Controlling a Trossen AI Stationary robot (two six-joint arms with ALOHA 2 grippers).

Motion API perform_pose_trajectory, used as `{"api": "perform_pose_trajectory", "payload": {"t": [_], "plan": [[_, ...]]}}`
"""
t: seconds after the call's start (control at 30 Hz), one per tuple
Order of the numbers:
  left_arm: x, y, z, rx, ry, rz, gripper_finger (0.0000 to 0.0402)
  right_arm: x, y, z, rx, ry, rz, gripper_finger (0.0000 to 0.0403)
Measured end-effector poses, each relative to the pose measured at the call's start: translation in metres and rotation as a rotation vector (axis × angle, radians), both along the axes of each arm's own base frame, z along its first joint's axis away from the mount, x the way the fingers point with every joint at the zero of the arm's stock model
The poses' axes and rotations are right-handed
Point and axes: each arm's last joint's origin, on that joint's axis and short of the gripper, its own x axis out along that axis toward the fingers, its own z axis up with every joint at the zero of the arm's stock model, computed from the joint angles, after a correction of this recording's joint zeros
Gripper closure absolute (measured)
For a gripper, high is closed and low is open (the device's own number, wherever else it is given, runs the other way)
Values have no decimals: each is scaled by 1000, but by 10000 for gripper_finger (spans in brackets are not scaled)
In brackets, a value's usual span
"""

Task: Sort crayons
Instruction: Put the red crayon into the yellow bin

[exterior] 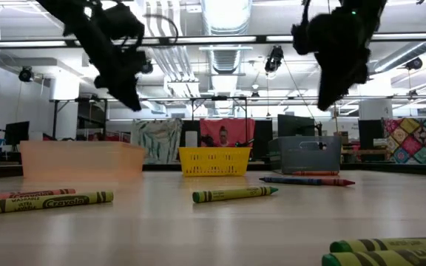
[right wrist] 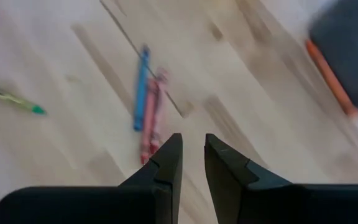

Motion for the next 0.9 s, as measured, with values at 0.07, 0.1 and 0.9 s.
{"api": "perform_pose_trajectory", "payload": {"t": [0.07,0.1,0.9], "plan": [[0,-8,7,25,-59,-20,310,-4,-1,-2,10,44,-37,346],[0,-12,10,37,-91,-31,310,-6,-1,-2,16,62,-50,346],[27,-86,24,163,-611,-330,310,-39,47,-8,319,352,-172,283]]}}
